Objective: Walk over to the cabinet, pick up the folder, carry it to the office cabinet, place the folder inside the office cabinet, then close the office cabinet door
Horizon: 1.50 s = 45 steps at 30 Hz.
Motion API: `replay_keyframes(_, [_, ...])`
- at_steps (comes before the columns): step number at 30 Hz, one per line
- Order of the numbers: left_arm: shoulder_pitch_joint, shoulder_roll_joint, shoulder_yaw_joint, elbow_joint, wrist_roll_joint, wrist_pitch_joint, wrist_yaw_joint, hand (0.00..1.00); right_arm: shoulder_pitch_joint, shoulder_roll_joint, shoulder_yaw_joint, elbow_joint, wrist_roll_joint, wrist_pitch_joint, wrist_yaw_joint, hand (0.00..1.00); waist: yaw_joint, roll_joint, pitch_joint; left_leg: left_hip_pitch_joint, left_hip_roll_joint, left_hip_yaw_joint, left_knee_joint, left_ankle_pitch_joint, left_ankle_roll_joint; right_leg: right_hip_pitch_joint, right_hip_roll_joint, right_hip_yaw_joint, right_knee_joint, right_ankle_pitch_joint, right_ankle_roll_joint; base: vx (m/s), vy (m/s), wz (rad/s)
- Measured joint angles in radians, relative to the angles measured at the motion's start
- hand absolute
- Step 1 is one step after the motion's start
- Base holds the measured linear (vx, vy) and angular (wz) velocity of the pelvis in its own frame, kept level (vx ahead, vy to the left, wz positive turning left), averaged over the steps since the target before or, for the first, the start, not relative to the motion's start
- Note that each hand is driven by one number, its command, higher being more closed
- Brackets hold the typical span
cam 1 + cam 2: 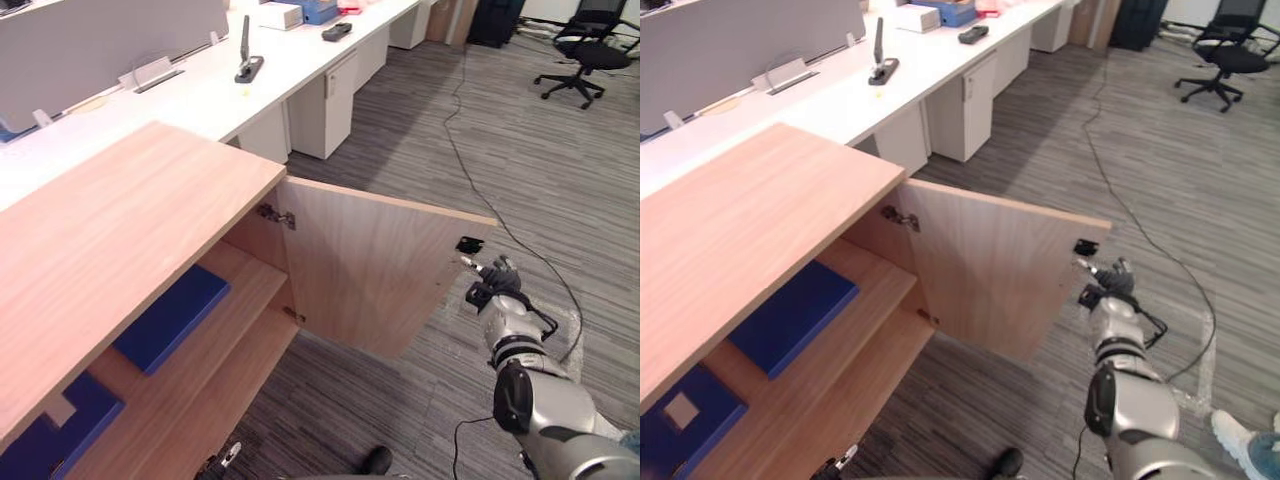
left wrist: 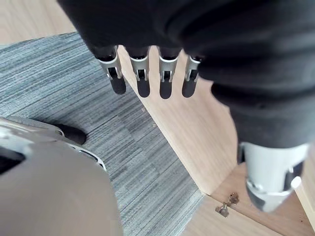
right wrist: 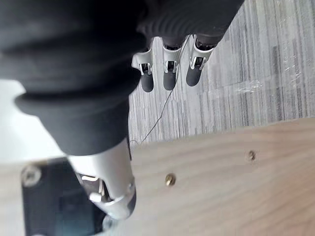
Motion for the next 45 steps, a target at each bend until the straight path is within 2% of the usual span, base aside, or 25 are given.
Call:
replay_keyframes(7, [0.006, 0.002, 0.001, -0.001, 0.000, 0.004, 0.000, 0.00, -0.058, -0.010, 0.002, 0.014, -0.006, 0.001, 0.009, 0.00, 0.015, 0.000, 0.003, 0.000, -0.003, -0.032, 0.001, 0.000, 0.000, 0.016, -0.008, -0.024, 0.000, 0.002, 0.004, -0.05, 0.060, 0.13])
replay_keyframes(10, [0.008, 0.005, 0.001, -0.001, 0.001, 0.005, 0.000, 0.00, -0.060, -0.014, 0.049, 0.014, -0.006, 0.002, 0.009, 0.00, 0.017, -0.003, 0.005, 0.000, -0.004, -0.034, 0.002, 0.000, 0.000, 0.017, -0.009, -0.025, 0.000, 0.003, 0.005, -0.07, 0.072, 0.01])
replay_keyframes(17, [0.009, 0.009, 0.003, -0.001, 0.003, 0.005, -0.002, 0.00, -0.061, -0.052, 0.254, 0.012, -0.009, 0.001, 0.041, 0.00, 0.009, -0.009, 0.015, 0.002, 0.009, -0.027, 0.002, -0.001, 0.000, 0.015, 0.005, -0.018, -0.006, -0.002, 0.009, -0.07, 0.025, -0.04])
replay_keyframes(20, [0.010, 0.011, 0.011, -0.001, 0.003, 0.005, -0.008, 0.00, -0.052, -0.064, 0.391, -0.005, -0.050, 0.002, 0.088, 0.00, 0.001, -0.016, 0.023, 0.002, 0.019, -0.008, 0.003, -0.006, -0.003, 0.005, 0.018, 0.005, -0.006, -0.009, 0.010, -0.08, -0.002, -0.21])
replay_keyframes(24, [0.015, 0.013, 0.016, 0.000, 0.003, 0.005, -0.014, 0.00, 0.043, -0.104, 0.626, -0.135, -0.088, 0.014, 0.139, 0.00, -0.011, -0.017, 0.033, 0.015, 0.038, 0.032, 0.007, -0.019, -0.015, -0.001, 0.044, 0.044, -0.006, -0.011, 0.006, -0.06, -0.002, -0.29])
replay_keyframes(27, [0.016, 0.015, 0.020, 0.001, 0.007, 0.005, -0.022, 0.00, 0.097, -0.137, 0.773, -0.222, -0.124, 0.020, 0.179, 0.00, -0.032, -0.018, 0.034, 0.016, 0.053, 0.049, 0.017, -0.028, -0.024, -0.005, 0.062, 0.061, -0.006, -0.018, -0.001, -0.02, -0.020, -0.23])
replay_keyframes(31, [0.012, 0.021, 0.023, 0.000, 0.029, 0.005, -0.023, 0.00, 0.140, -0.165, 0.958, -0.343, -0.172, 0.023, 0.264, 0.00, -0.053, -0.027, 0.032, 0.015, 0.071, 0.076, 0.022, -0.035, -0.034, -0.022, 0.086, 0.093, -0.005, -0.026, -0.012, 0.00, -0.028, -0.28])
replay_keyframes(35, [-0.004, 0.031, 0.060, 0.000, 0.038, 0.005, -0.021, 0.00, 0.183, -0.196, 1.205, -0.552, -0.208, 0.020, 0.396, 0.00, -0.059, -0.051, 0.026, 0.011, 0.086, 0.074, 0.037, -0.039, -0.040, -0.034, 0.106, 0.120, -0.005, -0.031, -0.020, 0.01, -0.043, -0.23])
replay_keyframes(37, [-0.017, 0.031, 0.076, -0.001, 0.041, 0.004, -0.021, 0.00, 0.193, -0.188, 1.320, -0.651, -0.208, 0.003, 0.464, 0.00, -0.055, -0.060, 0.019, 0.005, 0.087, 0.072, 0.038, -0.040, -0.041, -0.038, 0.107, 0.120, -0.005, -0.031, -0.022, 0.00, 0.000, 0.00])
replay_keyframes(39, [-0.017, 0.034, 0.095, 0.000, 0.041, 0.002, -0.021, 0.00, 0.193, -0.166, 1.379, -0.693, -0.221, -0.007, 0.502, 0.00, -0.051, -0.073, 0.002, -0.008, 0.086, 0.072, 0.036, -0.039, -0.041, -0.052, 0.108, 0.119, -0.005, -0.023, -0.032, 0.00, 0.000, 0.00])
replay_keyframes(40, [-0.017, 0.040, 0.107, 0.001, 0.042, 0.002, -0.021, 0.00, 0.193, -0.146, 1.426, -0.747, -0.253, -0.037, 0.546, 0.00, -0.042, -0.089, -0.011, -0.021, 0.085, 0.072, 0.036, -0.036, -0.044, -0.068, 0.108, 0.119, -0.004, -0.013, -0.044, 0.00, 0.000, 0.00])
replay_keyframes(45, [-0.011, 0.045, 0.159, 0.020, 0.042, 0.004, -0.014, 0.00, 0.193, -0.124, 1.526, -0.858, -0.283, -0.111, 0.618, 0.00, -0.014, -0.114, -0.032, -0.022, 0.073, 0.066, 0.029, -0.023, -0.044, -0.070, 0.097, 0.119, 0.000, -0.002, -0.047, -0.02, 0.026, 0.03])
